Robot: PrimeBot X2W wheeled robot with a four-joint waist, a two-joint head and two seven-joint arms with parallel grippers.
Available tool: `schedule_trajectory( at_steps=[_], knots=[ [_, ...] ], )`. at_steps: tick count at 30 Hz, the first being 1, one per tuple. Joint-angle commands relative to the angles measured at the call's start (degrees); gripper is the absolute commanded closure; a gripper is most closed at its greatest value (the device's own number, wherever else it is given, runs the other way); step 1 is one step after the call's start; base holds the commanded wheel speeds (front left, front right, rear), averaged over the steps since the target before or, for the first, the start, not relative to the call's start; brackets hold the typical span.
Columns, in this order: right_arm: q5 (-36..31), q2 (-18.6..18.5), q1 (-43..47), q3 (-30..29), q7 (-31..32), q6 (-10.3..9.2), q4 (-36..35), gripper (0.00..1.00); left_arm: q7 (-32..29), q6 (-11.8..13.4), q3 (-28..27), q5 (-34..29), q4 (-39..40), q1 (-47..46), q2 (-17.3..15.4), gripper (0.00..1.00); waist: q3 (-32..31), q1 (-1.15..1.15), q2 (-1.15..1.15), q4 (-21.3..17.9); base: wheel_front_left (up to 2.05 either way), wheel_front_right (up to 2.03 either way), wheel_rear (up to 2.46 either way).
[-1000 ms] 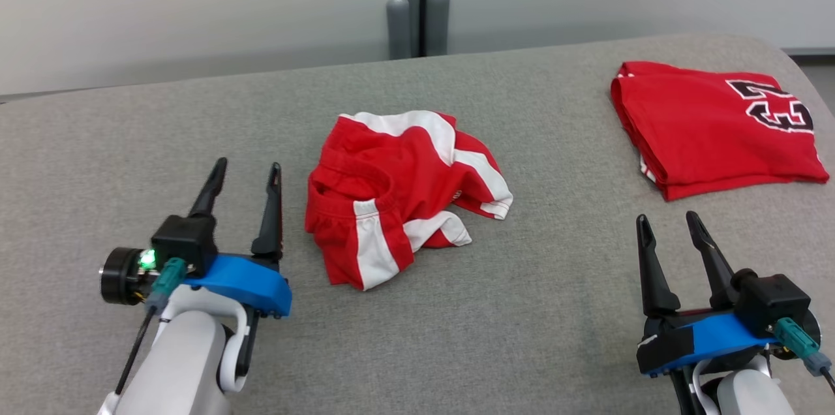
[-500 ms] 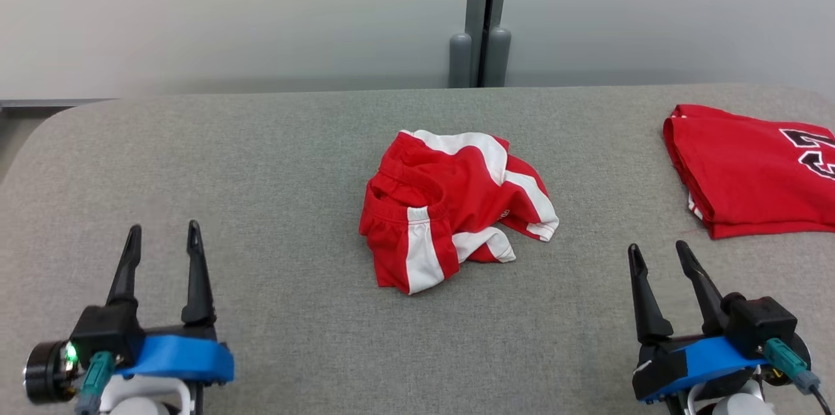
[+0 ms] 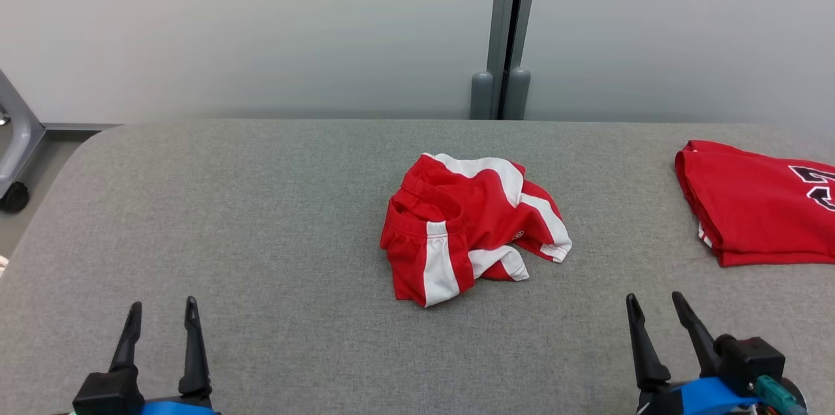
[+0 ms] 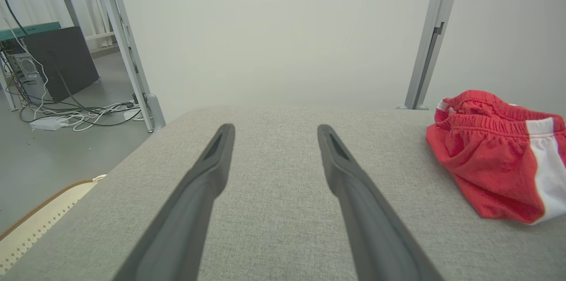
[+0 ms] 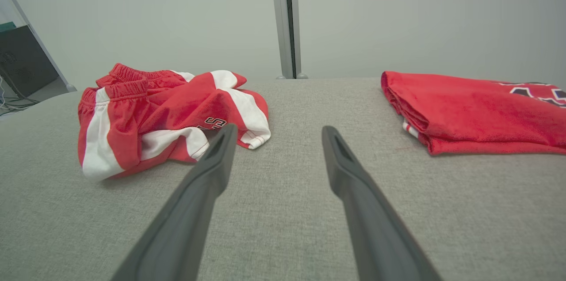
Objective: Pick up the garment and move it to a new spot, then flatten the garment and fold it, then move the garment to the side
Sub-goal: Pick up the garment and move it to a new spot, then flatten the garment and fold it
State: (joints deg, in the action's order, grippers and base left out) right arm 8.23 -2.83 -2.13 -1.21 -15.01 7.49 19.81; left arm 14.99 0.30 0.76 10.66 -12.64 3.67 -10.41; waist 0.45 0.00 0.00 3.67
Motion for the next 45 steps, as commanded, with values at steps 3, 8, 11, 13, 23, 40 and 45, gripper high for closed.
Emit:
schedule_trajectory(
  at_steps=[3, 8, 11, 13, 23, 40, 45],
  knots=[
    [0.46, -0.13, 1.55, 0.46, -0.24, 0.01, 0.95, 0.00, 0.27, -1.18, 0.03, -0.90, -0.75, 0.65, 0.87, 0.00, -0.59, 0.00, 0.00, 0.21, 0.00, 0.00, 0.00],
    [0.91, -0.13, 2.83, 1.81, -0.23, 0.01, 2.18, 0.00, 0.27, -2.21, -0.34, -1.85, -1.84, 0.14, 1.68, 0.00, -0.97, 0.00, 0.00, 0.23, 0.00, 0.00, 0.00],
    [0.97, -0.13, 2.75, 2.31, -0.24, 0.02, 2.43, 0.00, 0.27, -2.79, -0.96, -2.30, -2.49, -0.28, 1.95, 0.00, -1.11, 0.00, 0.00, -0.05, 0.00, 0.00, 0.00],
    [1.21, -0.13, 2.69, 2.52, -0.24, 0.01, 2.62, 0.00, 0.27, -2.91, -1.27, -2.59, -2.73, -0.31, 2.17, 0.00, -1.22, 0.00, 0.00, -0.27, 0.00, 0.00, 0.00],
    [1.35, -0.12, 2.33, 3.10, -0.24, 0.01, 2.78, 0.00, 0.27, -3.99, -2.74, -3.72, -3.39, -0.88, 2.77, 0.00, -1.48, 0.00, 0.00, -0.57, 0.00, 0.00, 0.00],
    [1.46, -0.12, 2.55, 2.94, -0.24, 0.01, 2.54, 0.00, 0.27, -3.93, -3.09, -5.52, -2.08, 0.22, 4.20, 0.00, -1.44, 0.00, 0.00, -0.52, 0.00, 0.00, 0.00],
    [1.36, -0.12, 2.62, 2.93, -0.24, 0.01, 2.41, 0.00, 0.27, -4.03, -3.25, -5.73, -2.02, 0.32, 4.36, 0.00, -1.28, 0.00, 0.00, -0.41, 0.00, 0.00, 0.00]
  ],
)
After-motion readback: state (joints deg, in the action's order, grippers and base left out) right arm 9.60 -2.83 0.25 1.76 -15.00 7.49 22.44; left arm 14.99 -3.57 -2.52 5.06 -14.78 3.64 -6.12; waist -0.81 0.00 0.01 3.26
